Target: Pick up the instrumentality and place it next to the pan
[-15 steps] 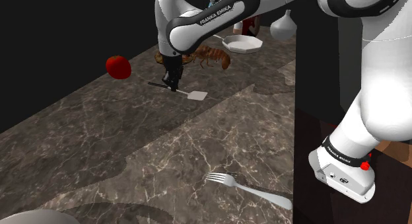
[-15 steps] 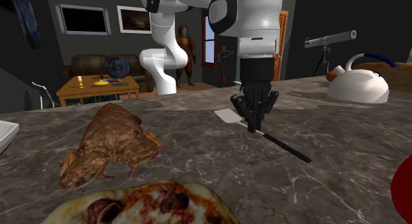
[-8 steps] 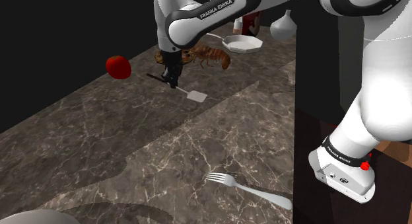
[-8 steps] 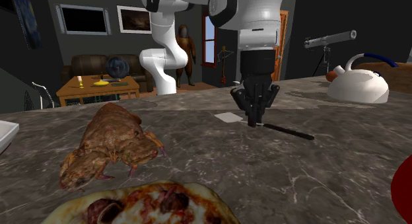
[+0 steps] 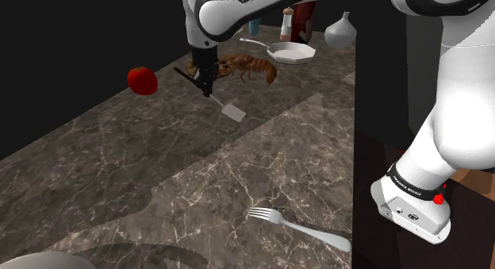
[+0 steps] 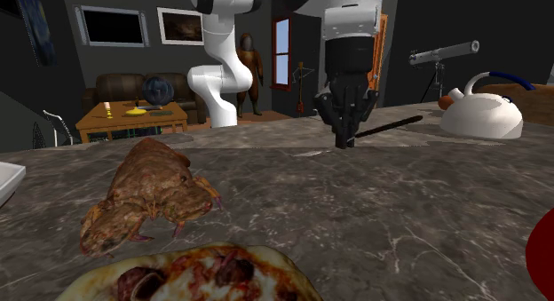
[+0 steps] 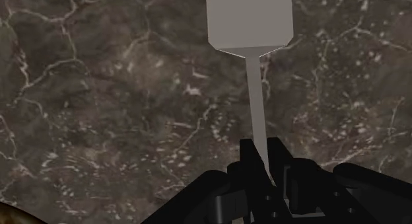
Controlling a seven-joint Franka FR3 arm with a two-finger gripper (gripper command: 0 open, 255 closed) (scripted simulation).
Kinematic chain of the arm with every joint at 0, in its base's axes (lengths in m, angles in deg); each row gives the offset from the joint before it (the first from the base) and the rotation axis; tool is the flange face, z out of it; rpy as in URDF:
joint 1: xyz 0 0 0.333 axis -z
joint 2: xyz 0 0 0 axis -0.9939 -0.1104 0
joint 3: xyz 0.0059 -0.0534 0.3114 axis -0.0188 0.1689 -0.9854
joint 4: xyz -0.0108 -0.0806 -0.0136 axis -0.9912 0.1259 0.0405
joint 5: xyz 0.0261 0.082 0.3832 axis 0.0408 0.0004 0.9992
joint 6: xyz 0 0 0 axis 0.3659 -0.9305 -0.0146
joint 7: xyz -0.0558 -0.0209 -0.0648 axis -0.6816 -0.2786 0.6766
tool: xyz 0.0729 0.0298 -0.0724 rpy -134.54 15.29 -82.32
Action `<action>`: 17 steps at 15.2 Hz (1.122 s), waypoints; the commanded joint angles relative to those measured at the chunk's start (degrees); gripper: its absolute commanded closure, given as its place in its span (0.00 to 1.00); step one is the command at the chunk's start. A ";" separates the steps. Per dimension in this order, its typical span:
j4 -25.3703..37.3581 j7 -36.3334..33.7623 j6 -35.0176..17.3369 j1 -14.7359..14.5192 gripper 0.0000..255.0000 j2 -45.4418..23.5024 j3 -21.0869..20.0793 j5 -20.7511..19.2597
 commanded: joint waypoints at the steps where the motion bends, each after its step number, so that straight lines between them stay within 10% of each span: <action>1: 1.14 0.15 1.48 0.01 1.00 0.34 -0.06 0.15; 14: 9.31 0.64 10.57 -0.34 1.00 1.33 -0.38 0.67; 17: 1.16 3.93 7.89 2.90 1.00 7.07 0.08 2.58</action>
